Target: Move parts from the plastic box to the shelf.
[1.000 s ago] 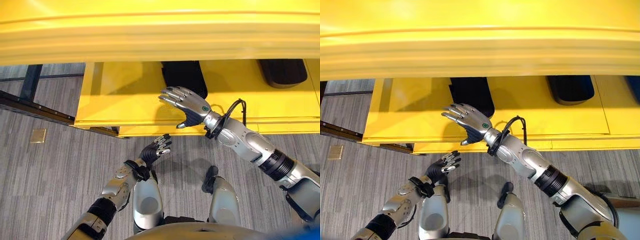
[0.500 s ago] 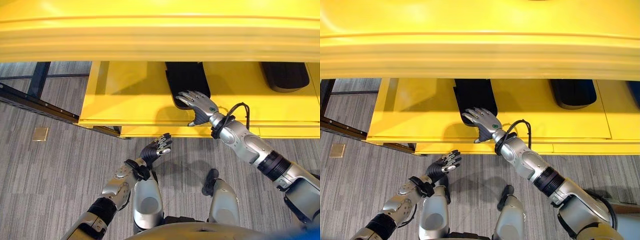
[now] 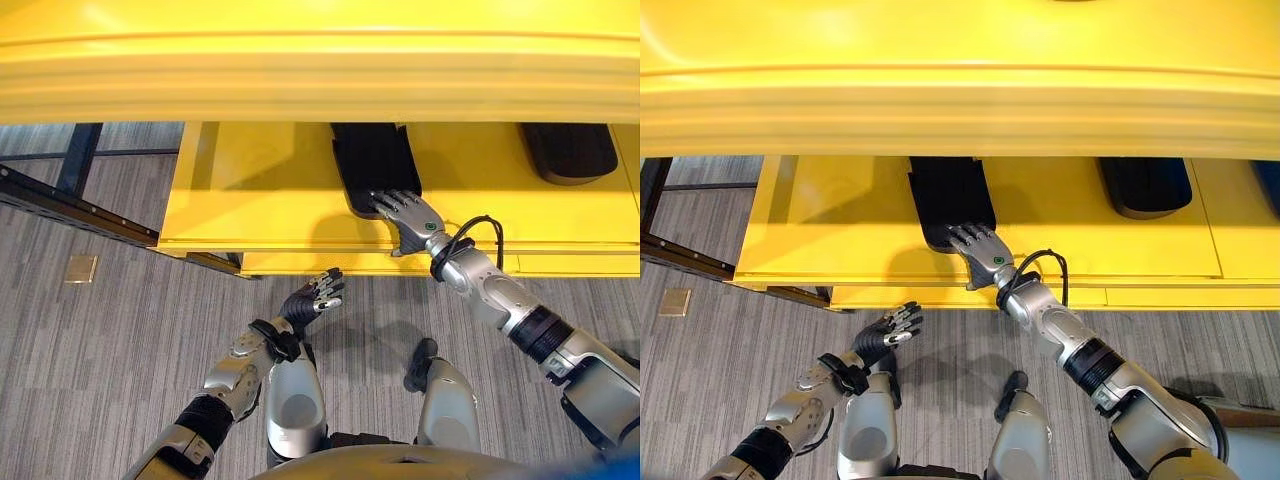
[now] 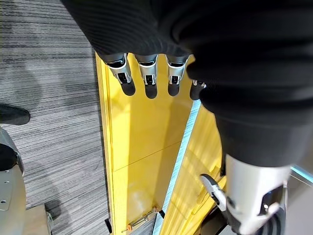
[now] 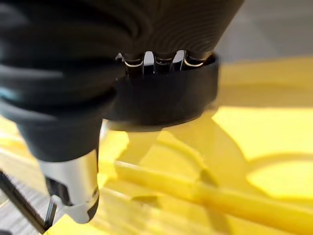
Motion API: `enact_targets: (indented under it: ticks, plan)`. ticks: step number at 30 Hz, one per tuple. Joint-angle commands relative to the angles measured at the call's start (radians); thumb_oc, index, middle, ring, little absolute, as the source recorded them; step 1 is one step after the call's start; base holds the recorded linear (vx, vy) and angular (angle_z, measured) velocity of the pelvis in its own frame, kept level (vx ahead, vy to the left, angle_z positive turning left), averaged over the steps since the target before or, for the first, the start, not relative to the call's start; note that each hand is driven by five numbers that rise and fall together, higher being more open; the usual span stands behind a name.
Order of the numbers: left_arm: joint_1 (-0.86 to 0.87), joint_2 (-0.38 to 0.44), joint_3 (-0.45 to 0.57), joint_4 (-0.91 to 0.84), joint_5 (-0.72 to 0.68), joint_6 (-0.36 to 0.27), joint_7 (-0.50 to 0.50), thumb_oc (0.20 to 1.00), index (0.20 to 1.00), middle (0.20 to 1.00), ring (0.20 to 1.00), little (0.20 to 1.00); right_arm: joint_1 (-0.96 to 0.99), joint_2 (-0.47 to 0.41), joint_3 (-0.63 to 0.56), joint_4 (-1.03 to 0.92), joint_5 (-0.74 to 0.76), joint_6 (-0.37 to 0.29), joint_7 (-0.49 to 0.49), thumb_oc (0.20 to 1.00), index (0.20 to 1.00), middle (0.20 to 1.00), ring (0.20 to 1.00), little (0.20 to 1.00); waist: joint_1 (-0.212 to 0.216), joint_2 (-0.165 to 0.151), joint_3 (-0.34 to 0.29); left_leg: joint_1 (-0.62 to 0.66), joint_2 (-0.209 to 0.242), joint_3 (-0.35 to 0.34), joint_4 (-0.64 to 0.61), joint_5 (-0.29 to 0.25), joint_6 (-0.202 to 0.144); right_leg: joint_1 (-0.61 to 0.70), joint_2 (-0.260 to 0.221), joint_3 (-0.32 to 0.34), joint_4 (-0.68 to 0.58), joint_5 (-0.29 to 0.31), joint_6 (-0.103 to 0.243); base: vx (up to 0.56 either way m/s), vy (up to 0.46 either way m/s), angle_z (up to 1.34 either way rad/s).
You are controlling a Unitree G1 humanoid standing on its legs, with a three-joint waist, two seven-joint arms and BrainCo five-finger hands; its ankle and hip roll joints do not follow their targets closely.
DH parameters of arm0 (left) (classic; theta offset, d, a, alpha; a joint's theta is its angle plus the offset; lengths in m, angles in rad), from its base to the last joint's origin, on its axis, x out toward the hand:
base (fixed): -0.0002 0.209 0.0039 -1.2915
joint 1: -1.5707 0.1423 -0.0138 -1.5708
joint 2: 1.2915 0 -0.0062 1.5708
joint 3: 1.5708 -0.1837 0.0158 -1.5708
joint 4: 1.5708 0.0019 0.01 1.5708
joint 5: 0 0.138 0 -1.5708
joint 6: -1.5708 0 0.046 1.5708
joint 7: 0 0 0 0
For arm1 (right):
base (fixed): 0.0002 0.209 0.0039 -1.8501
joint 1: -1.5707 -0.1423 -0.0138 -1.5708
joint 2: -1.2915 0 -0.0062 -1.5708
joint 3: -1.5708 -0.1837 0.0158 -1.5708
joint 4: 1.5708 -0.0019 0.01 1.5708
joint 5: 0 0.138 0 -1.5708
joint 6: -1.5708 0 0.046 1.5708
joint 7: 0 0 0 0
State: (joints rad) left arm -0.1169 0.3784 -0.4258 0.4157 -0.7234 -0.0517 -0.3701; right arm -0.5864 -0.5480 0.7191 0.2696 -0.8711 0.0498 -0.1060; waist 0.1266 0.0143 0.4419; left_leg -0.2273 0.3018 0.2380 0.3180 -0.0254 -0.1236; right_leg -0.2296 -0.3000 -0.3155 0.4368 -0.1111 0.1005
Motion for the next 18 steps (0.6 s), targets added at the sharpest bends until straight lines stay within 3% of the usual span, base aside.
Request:
enact_targets:
  ticks: [1,8,9,11,18]
  plan:
    - [0.006,0.007,-0.02,-0.035,0.018,-0.027,-0.046,1.0,1.0,1.0,1.0,1.0,-0.019,0.042,-0.01,-0.011,-0.065,-0.026,0.011,1.0,1.0,1.0,1.0,1.0,0.022,-0.019,-0.031,0.041,0.02,0.038,0.029,-0.027,0.037,0.03,-0.023,0.005,-0.003,-0.006,0.05,0.0,0.0,0.0]
    - [0.002,0.013,-0.013,-0.041,0.032,-0.004,-0.061,1.0,1.0,1.0,1.0,1.0,-0.037,0.067,0.006,0.064,-0.115,0.017,0.054,1.0,1.0,1.0,1.0,1.0,0.033,-0.02,-0.034,0.04,0.017,0.036,0.024,-0.022,0.038,0.029,-0.026,-0.002,-0.002,-0.005,0.051,0.0,0.0,0.0]
    - [0.002,0.014,-0.016,-0.044,0.033,-0.001,-0.06,1.0,1.0,1.0,1.0,1.0,-0.038,0.075,0.008,0.079,-0.118,0.02,0.061,0.959,0.959,0.959,0.959,0.959,0.035,-0.02,-0.035,0.04,0.016,0.035,0.024,-0.022,0.038,0.03,-0.028,-0.003,-0.001,-0.005,0.051,0.0,0.0,0.0]
    - [0.003,0.014,-0.015,-0.043,0.04,0.002,-0.062,1.0,1.0,1.0,1.0,1.0,-0.036,0.083,0.011,0.102,-0.119,0.028,0.076,0.2,0.2,0.2,0.2,0.2,0.037,-0.021,-0.036,0.041,0.016,0.034,0.024,-0.022,0.039,0.031,-0.028,-0.005,0.0,-0.005,0.051,0.0,0.0,0.0]
    - [-0.002,0.019,-0.017,-0.051,0.046,0.02,-0.06,1.0,1.0,1.0,1.0,1.0,-0.044,0.115,0.014,0.183,-0.057,0.03,0.052,0.2,0.2,0.2,0.2,0.2,0.047,-0.021,-0.043,0.047,0.013,0.03,0.02,-0.018,0.039,0.039,-0.029,-0.014,0.009,-0.009,0.049,0.01,0.0,0.02]
